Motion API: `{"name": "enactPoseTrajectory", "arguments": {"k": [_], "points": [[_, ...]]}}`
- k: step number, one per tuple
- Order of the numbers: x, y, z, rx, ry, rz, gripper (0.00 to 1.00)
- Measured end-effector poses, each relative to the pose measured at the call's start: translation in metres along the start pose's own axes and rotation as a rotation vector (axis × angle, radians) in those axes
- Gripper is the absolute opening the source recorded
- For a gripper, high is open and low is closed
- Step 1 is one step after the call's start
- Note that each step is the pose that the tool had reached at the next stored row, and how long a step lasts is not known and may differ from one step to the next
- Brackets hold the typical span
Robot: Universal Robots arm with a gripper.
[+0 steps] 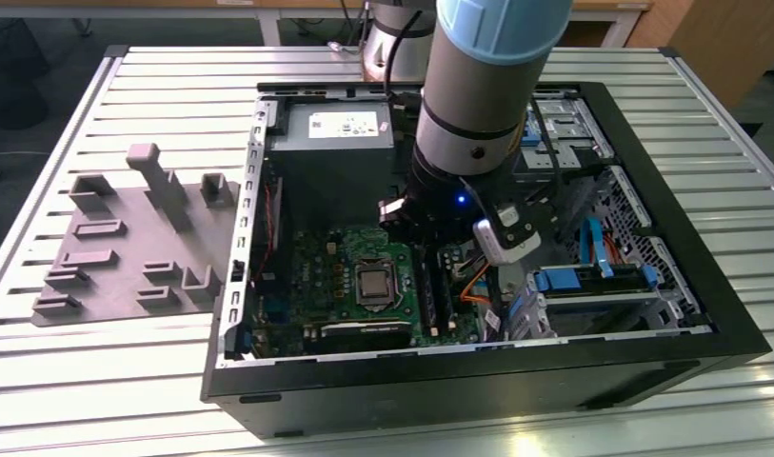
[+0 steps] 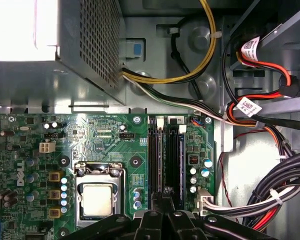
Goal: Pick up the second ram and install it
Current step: 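Press down the second ram until it locks into place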
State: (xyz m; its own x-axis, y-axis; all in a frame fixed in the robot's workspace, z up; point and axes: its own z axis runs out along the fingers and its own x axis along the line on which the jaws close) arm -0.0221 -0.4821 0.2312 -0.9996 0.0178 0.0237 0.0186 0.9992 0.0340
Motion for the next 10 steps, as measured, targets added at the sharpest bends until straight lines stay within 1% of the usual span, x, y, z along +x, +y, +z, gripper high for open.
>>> {"name": "enactPoseTrajectory", "arguments": {"k": [3,10], "points": [[-0.0015,0.0,0.0006,0.0,0.0,0.0,0.11],[-0.0016,0.0,0.0027,-0.0001,-0.0001,0.0,0.11]]}}
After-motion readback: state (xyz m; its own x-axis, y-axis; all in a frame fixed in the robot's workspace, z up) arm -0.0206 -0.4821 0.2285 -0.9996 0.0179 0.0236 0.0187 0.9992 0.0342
